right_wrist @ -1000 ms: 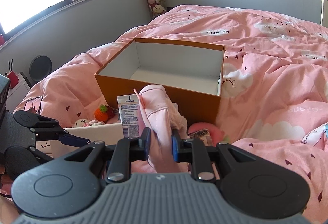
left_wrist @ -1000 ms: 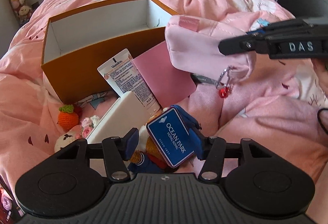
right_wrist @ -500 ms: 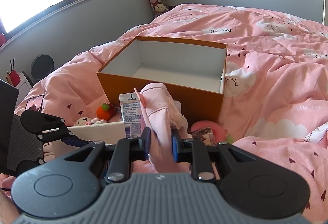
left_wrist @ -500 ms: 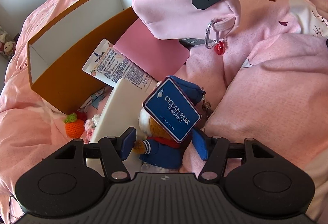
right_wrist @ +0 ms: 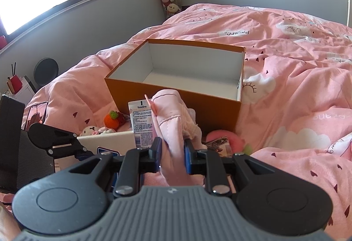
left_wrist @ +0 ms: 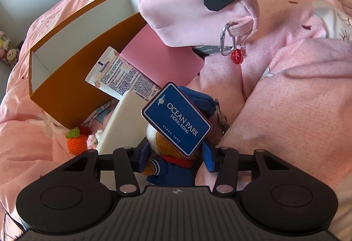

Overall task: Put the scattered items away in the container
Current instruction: 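Carry the pink bag and plush duck into the shoebox with both grippers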

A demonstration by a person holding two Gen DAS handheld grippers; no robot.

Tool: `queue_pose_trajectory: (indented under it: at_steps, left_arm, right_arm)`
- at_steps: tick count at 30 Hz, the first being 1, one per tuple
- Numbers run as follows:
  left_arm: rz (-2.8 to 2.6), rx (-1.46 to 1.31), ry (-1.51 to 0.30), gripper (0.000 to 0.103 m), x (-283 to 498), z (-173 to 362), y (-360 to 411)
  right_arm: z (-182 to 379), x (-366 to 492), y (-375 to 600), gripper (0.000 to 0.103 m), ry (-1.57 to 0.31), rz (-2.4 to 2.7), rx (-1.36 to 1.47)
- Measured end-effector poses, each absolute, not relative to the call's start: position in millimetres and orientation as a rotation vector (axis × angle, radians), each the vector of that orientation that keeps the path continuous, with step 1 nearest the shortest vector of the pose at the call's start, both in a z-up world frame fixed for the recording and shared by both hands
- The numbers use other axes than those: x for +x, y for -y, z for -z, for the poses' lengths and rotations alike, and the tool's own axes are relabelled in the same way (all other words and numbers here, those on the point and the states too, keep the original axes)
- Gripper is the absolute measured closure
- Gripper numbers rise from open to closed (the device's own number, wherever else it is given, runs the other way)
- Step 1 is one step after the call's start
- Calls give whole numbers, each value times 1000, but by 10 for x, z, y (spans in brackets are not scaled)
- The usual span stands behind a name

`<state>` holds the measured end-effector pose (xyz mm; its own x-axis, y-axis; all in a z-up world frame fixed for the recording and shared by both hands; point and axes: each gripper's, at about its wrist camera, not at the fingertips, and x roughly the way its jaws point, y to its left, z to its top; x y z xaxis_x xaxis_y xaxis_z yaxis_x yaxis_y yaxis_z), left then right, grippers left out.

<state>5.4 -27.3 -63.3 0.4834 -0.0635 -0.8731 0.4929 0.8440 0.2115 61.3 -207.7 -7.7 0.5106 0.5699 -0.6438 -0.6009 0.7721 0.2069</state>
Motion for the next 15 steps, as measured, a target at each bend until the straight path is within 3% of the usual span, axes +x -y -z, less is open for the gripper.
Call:
queue_pose_trajectory:
  at_steps: [15]
  left_arm:
    - [411, 47, -982, 52, 250, -47, -168]
  right_arm:
    - [-376, 900, 2009, 80, -642, -727, -28]
